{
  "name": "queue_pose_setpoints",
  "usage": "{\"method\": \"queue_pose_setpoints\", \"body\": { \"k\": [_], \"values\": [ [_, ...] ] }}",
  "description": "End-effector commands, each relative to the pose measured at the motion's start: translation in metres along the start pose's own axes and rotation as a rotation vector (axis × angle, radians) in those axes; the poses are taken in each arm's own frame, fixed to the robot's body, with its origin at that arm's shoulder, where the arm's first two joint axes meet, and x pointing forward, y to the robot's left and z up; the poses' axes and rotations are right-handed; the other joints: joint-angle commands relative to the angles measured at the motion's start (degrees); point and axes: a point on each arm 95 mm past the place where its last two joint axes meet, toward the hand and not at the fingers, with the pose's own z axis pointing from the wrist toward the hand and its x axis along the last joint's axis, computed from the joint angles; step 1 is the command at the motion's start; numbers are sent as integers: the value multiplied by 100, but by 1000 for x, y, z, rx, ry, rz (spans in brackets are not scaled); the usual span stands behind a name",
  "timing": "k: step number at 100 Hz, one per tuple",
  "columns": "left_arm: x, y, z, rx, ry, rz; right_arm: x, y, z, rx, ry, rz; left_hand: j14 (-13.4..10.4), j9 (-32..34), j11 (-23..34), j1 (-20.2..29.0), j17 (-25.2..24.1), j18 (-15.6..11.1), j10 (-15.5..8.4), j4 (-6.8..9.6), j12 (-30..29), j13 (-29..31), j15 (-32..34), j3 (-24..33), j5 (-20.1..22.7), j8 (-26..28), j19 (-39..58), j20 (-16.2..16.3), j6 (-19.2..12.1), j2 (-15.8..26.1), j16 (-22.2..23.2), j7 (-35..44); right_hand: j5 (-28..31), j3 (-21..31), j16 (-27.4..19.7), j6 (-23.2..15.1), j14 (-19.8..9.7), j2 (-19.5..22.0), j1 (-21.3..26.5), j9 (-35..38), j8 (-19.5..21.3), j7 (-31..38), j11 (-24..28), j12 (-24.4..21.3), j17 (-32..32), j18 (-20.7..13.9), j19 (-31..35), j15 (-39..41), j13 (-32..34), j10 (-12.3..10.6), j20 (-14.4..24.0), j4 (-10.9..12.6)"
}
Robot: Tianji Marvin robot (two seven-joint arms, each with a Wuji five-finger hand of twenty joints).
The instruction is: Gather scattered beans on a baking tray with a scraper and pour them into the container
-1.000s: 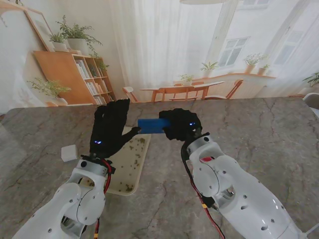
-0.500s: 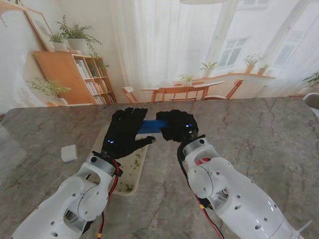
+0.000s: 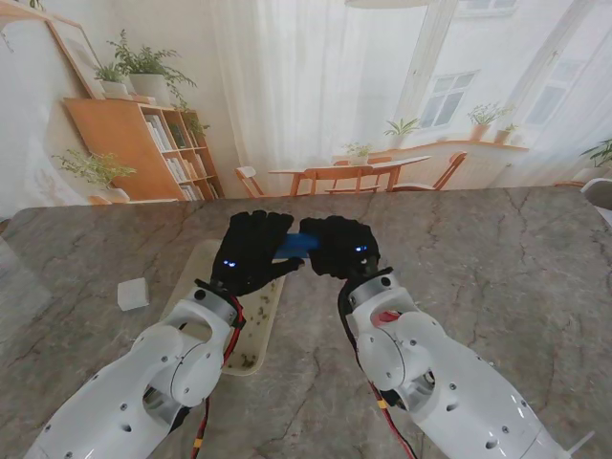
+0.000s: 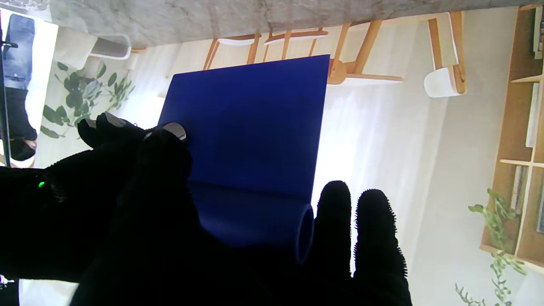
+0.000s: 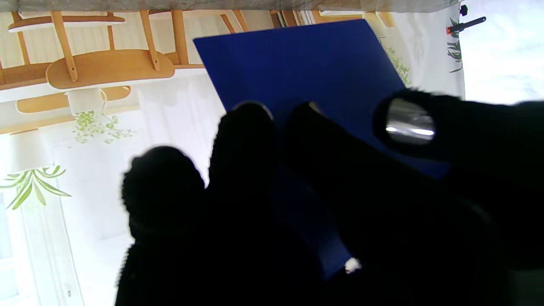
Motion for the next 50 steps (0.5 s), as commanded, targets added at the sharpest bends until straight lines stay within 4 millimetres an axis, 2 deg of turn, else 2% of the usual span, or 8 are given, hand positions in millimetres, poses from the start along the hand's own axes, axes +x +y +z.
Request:
{"method": "queue_pose_setpoints", "body": {
  "k": [1,23,28,33,36,38,43,50],
  "values": [
    [6,2,2,-6,12,-4,12,0,-1,-1,32,26,-39,89,18,246,25,92,-281,32,97,169,88,65,149,299,223,252,-230,-82,155,123,563,720,115,-603,-409,446,518,256,327,411,65,77,110,-115,258,-66,-11,177,29,623],
    [10,2,8,2,22,7,17,-5,-2,-17,59,43,-179,578,169,987,580,33,-421,12,256,886,487,65,527,790,987,519,-642,-56,521,250,569,722,112,-634,-414,448,507,252,340,421,71,85,106,-114,247,-76,-13,153,13,620],
    [10,2,9,5,20,5,18,-6,-2,-17,61,45,-340,1137,417,1466,1077,-49,-628,-88,455,1496,910,56,738,1438,1600,724,-893,-245,853,595,565,722,112,-644,-414,454,502,249,341,421,72,87,105,-114,246,-77,-13,143,11,620],
    [10,2,10,13,17,-1,18,-7,-2,-18,62,46,-466,1461,566,1801,1409,-183,-746,-133,638,1840,1291,12,851,1410,2111,839,-1076,-354,1208,1044,547,723,108,-674,-425,476,478,247,344,418,73,89,95,-117,229,-88,-17,124,1,623],
    [9,2,11,19,16,-3,17,-7,-2,-19,62,46,-694,2047,793,2046,1924,-358,-915,-180,1743,2382,1911,-16,1183,1349,2777,951,-1327,-192,1637,1467,532,725,97,-700,-445,501,451,229,352,425,72,93,89,-132,205,-113,-18,102,-13,631],
    [9,2,11,22,17,-4,17,-7,-2,-19,62,45,-776,2293,903,2078,2137,-421,-987,-201,1947,2593,2190,53,1342,1323,3051,999,-1390,-118,1786,1563,504,722,78,-747,-464,534,419,200,366,433,73,101,83,-160,169,-153,-16,76,-32,646],
    [8,2,11,23,22,-13,17,-7,-2,-21,62,44,-920,2537,1095,2083,2412,-536,-1105,-223,1991,2844,2609,164,1447,1081,3433,1057,-1365,39,2002,1505,453,714,35,-815,-474,581,367,147,399,456,70,104,66,-173,101,-240,-15,28,-68,679],
    [8,1,12,21,37,-14,16,-7,-3,-29,64,40,-1153,2819,1966,2088,2847,-719,-1278,-275,1937,3206,3584,363,1445,822,4188,1178,-1212,264,2491,1516,349,700,-1,-882,-469,623,292,81,396,453,59,88,33,-145,-2,-311,-58,-22,-121,710]
  ]
}}
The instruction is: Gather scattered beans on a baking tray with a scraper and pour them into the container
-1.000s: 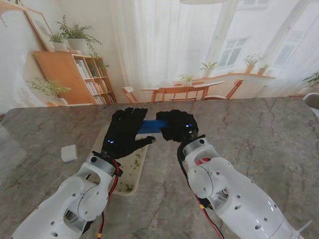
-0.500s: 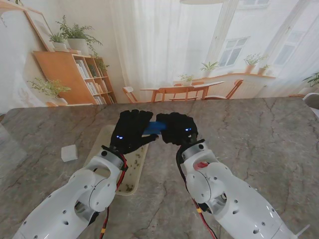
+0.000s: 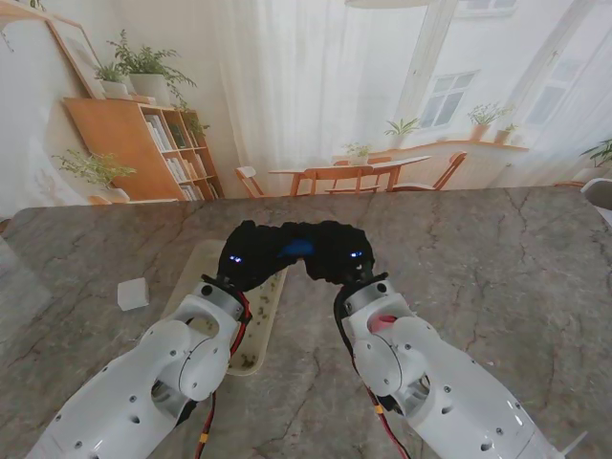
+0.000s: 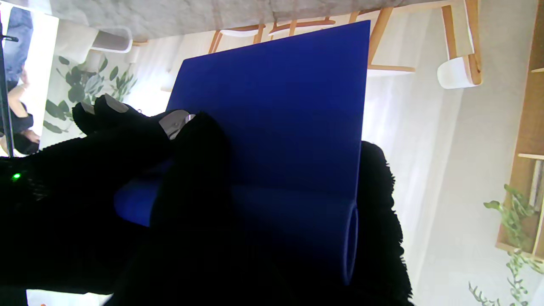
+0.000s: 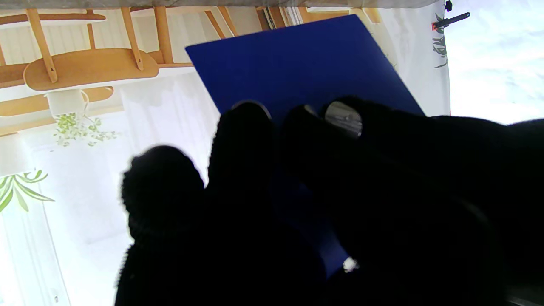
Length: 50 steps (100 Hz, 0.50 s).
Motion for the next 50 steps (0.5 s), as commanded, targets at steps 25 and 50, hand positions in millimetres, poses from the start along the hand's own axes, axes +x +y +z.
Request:
{"method": "queue_pose_setpoints", "body": {
  "k": [25,50],
  "values": [
    [-3,-1,2,-34,61,23,12,3,-6,10,63,35,-750,347,1886,812,247,-365,-367,-325,1655,341,2054,1115,-55,1243,1193,554,-181,1188,1098,1077,-827,-93,-92,-783,128,946,-1086,-804,71,563,83,-192,-550,529,-734,-446,-911,20,-366,721],
    [-15,-2,1,-47,66,68,10,13,-15,33,111,-33,-732,277,1938,812,171,-401,-482,-361,1945,214,2130,1148,-136,1876,1089,656,-221,1354,1121,1229,-1613,-1895,-194,-53,1261,2570,-2929,-2341,1257,-2179,-953,-743,-2891,1669,-1571,-1809,-2839,327,90,1353]
  ]
}}
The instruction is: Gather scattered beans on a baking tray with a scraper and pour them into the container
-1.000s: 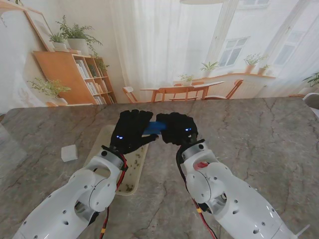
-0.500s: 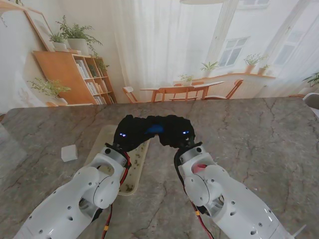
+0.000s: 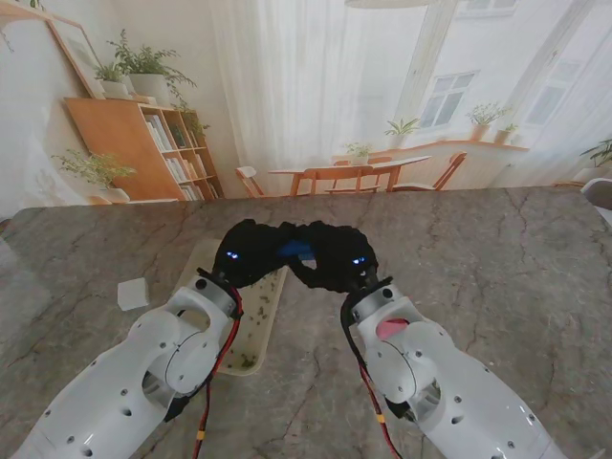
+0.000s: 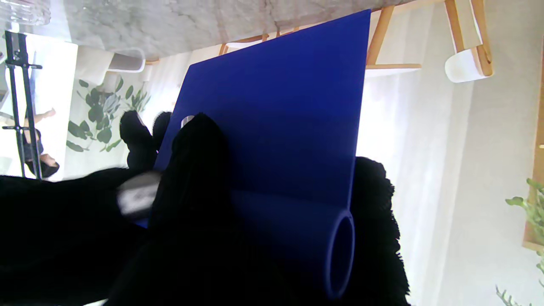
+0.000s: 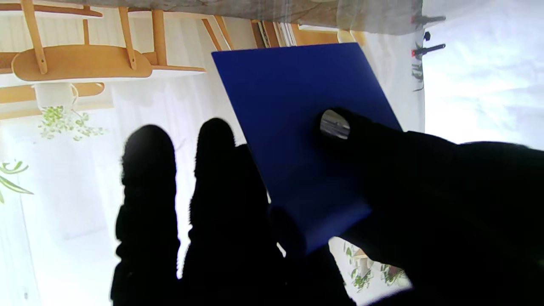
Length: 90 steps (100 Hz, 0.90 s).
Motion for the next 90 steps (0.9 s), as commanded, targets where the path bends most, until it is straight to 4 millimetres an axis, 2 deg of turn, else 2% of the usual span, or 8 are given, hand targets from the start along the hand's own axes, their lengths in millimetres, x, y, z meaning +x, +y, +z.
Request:
{"method": "queue_pose_setpoints", "body": {
  "k": [1,8,10,23,51,65,77,90],
  "values": [
    [-5,2,-1,-12,-1,16,12,10,-3,-2,36,27,-683,180,744,829,-93,-249,-377,-358,351,223,1057,1143,58,167,152,219,-515,1336,479,331,-506,-602,-90,-541,289,416,-458,-409,156,-709,-383,-152,-503,323,-183,-425,-450,192,161,29],
    [-9,2,-2,-16,0,35,10,16,-4,-11,34,24,-754,139,731,828,-113,-283,-403,-356,358,222,1007,1130,25,206,103,225,-543,1360,439,323,-650,-1225,-136,-349,527,826,-505,-669,188,-1208,-718,-252,-928,463,-369,-807,-778,358,231,69],
    [-11,2,-2,-19,1,40,9,18,-5,-14,33,26,-752,137,730,829,-114,-287,-408,-357,358,220,999,1124,25,213,95,226,-549,1361,433,326,-702,-1580,-171,-219,676,1073,-456,-810,189,-1457,-903,-317,-1244,550,-527,-1038,-999,456,250,103],
    [-23,2,-5,-37,15,76,5,33,-6,-61,6,20,-760,17,682,829,-188,-341,-481,-354,323,119,823,1082,-69,277,-83,207,-605,1444,365,330,-695,-2217,-263,-65,943,1430,-293,-985,177,-1808,-1243,-424,-1831,683,-824,-1539,-1413,640,268,173],
    [-65,4,-13,-113,35,144,-16,60,-18,-125,-156,5,-801,-422,455,829,-376,-489,-607,-305,-84,-186,157,965,-387,358,-724,55,-713,1672,114,349,-593,-2307,-296,-119,879,1357,-87,-843,201,-1810,-1265,-417,-1982,594,-968,-1646,-1449,579,212,202],
    [-88,7,-13,-141,24,132,-34,61,-27,-111,-248,61,-792,-716,321,829,-597,-531,-617,-288,-373,-428,-216,940,-587,319,-1085,-31,-784,1760,-30,348,-255,-2328,-308,-352,687,1196,333,-504,360,-1517,-1143,-325,-2063,126,-1261,-1602,-1243,422,-134,250],
    [-106,12,-9,-156,33,91,-47,56,-37,-92,-359,150,-786,-982,152,829,-813,-573,-645,-280,-630,-666,-596,922,-773,225,-1476,-114,-878,1831,-178,348,-176,-2219,-337,-401,687,1070,478,-441,378,-1462,-1145,-321,-2146,75,-1398,-1641,-1256,422,-267,278],
    [-125,18,0,-169,61,71,-60,57,-48,-108,-456,206,-828,-1260,35,829,-973,-661,-687,-274,-833,-862,-898,913,-996,76,-1832,-189,-971,1896,-297,364,-131,-1698,-373,-430,695,945,265,-393,362,-1437,-1198,-318,-2186,71,-1428,-1728,-1254,420,-470,236]
  ]
}}
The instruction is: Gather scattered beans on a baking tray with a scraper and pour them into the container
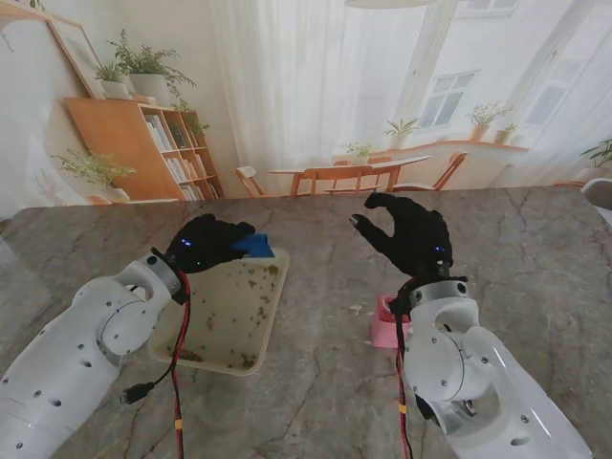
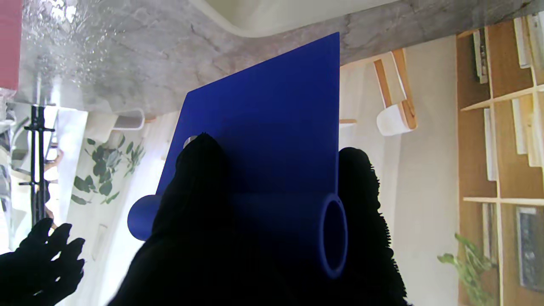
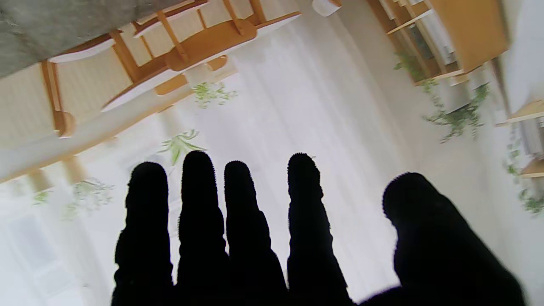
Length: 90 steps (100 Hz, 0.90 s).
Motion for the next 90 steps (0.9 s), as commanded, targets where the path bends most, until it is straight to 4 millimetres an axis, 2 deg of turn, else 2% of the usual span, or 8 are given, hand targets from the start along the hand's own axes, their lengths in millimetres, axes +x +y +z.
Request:
{"method": "queue_pose_setpoints", "body": {
  "k": [1,25,46,68,90],
  "values": [
    [-16,-3,5,0,-15,17,-9,1,-5,-12,-36,-1,-265,-109,-105,774,-148,-231,-299,-296,-123,-142,-125,852,-106,-110,-196,-111,-197,1168,-71,98,122,280,-75,-123,-79,-67,-142,44,102,66,-103,20,-135,-148,-50,-104,71,-64,-140,181],
    [-38,13,27,-58,60,19,-44,19,-26,-41,-146,-10,-280,-326,-218,774,-340,-263,-354,-280,-374,-319,-421,776,-293,-452,-491,-128,-353,1208,-188,216,187,466,-81,-161,-76,-114,-167,131,105,102,-96,30,-146,-137,-52,-141,93,-92,-181,161],
    [-49,29,41,-118,122,29,-70,27,-50,-62,-204,-12,-272,-429,-292,774,-469,-249,-377,-283,-472,-424,-578,731,-346,-613,-662,-180,-444,1203,-261,264,244,507,-77,-188,-79,-127,-189,232,98,119,-91,42,-135,-141,-40,-166,149,-100,-198,143],
    [-55,43,50,-152,139,26,-80,9,-63,-12,-224,40,-240,-515,-310,774,-557,-239,-345,-274,-518,-500,-635,715,-371,-731,-717,-200,-452,1194,-288,303,382,479,-39,-294,-127,-136,-211,394,108,182,-65,74,-41,-58,24,-152,293,-187,-191,133],
    [-60,53,55,-173,150,23,-87,-13,-63,105,-233,131,-212,-632,-341,774,-675,-228,-305,-266,-562,-613,-681,690,-365,-912,-765,-226,-485,1149,-315,281,485,523,-2,-453,-192,-215,-202,534,123,257,-58,102,-17,21,61,-190,406,-283,-177,133]
  ]
}}
